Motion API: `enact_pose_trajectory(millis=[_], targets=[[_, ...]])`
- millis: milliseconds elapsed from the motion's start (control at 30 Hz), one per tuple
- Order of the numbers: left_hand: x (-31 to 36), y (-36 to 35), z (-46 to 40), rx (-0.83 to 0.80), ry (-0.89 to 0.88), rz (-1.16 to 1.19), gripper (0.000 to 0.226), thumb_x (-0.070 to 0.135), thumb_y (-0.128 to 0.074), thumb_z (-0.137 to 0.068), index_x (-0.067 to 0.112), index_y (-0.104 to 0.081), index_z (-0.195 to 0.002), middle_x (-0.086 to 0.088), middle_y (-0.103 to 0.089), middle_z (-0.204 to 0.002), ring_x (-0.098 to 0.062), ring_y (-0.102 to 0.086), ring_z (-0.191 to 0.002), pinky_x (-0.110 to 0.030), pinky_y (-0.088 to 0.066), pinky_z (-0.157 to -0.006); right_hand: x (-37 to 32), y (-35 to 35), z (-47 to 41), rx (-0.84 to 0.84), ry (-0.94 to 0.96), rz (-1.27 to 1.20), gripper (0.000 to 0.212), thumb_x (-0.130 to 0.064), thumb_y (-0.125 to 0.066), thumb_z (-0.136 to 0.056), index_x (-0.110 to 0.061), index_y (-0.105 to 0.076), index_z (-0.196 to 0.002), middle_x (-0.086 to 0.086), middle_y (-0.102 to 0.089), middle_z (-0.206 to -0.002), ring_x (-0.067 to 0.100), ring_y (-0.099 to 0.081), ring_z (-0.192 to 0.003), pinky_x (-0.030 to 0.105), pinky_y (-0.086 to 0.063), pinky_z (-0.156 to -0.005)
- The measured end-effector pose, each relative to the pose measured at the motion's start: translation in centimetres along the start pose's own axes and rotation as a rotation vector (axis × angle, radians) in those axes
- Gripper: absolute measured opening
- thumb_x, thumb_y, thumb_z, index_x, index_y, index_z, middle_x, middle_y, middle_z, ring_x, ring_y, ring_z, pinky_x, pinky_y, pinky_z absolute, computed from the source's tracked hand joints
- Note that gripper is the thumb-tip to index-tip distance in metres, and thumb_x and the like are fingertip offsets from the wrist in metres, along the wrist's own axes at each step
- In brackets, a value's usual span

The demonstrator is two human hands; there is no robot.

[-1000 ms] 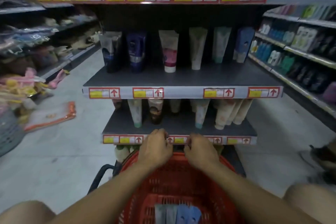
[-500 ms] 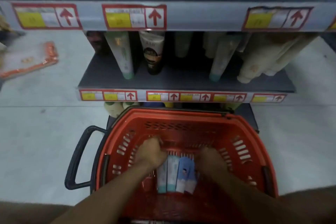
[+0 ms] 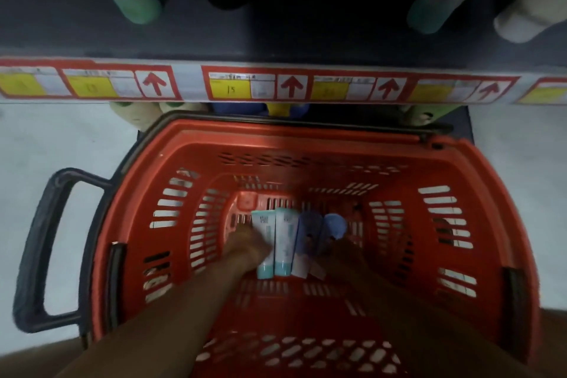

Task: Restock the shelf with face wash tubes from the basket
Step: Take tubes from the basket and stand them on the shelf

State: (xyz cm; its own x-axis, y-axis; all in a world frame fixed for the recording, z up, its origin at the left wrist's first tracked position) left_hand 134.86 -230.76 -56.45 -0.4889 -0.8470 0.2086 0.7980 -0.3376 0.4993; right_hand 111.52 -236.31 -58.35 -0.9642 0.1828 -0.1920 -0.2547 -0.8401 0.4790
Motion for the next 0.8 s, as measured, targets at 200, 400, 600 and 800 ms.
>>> enact_pose_trajectory(millis=[200,400,600,800], targets=[[-1.5,-2.2,-1.1,-0.048,0.089,0.059,0.054,0.021,-0.090,-0.077,0.012,-0.057,-0.119,-0.001,-0.068,-0.113,-0.020,-0.068,-0.105,-0.015,-0.043,-0.053,0.4,-1.3,-2.3,0.061,-0.005,0.012,0.058,-0.062,-0.053,-0.095,-0.011,-0.063,-0.123,0.013,-0.069,-0.118,0.030,-0.066,-0.110,0.035,-0.052,-0.092],[-2.3,-1.9,-1.8,-0.021,0.088,0.110,0.051,0.019,-0.091,-0.074,0.017,-0.064,-0.118,-0.003,-0.074,-0.116,-0.021,-0.072,-0.102,-0.030,-0.063,-0.077,0.6,-0.2,-1.4,0.076,-0.018,-0.031,0.052,-0.058,-0.064,-0.090,-0.015,-0.064,-0.120,0.008,-0.068,-0.117,0.026,-0.065,-0.108,0.039,-0.054,-0.093],[-1.1,1.1,0.2,0.077,0.035,0.159,0.061,0.031,-0.092,-0.071,0.017,-0.061,-0.121,-0.002,-0.074,-0.117,-0.021,-0.072,-0.102,-0.030,-0.061,-0.078,0.0,2.2,0.9,0.136,-0.027,-0.057,0.062,-0.049,-0.065,-0.091,-0.010,-0.054,-0.138,0.014,-0.058,-0.136,0.030,-0.058,-0.123,0.035,-0.047,-0.095],[1.7,4.0,4.5,0.199,-0.084,0.204,0.059,0.034,-0.092,-0.070,0.015,-0.062,-0.117,-0.005,-0.073,-0.112,-0.023,-0.070,-0.101,-0.027,-0.054,-0.075,-1.2,5.3,5.2,0.171,-0.011,-0.173,0.055,-0.033,-0.066,-0.097,-0.004,-0.051,-0.142,0.014,-0.056,-0.142,0.028,-0.055,-0.129,0.013,-0.044,-0.088]])
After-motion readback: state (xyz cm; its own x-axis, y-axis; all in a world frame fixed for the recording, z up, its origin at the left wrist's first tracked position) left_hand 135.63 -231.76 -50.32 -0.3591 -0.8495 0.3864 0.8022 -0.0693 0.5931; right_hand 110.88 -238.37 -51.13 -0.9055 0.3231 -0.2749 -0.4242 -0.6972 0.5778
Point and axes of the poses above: each hand's wrist, its own z-axis away from the middle knuckle, its own y-axis out of the back of the hand, x = y × z, the point moved 10 cm from there along -z, towards the middle knuckle
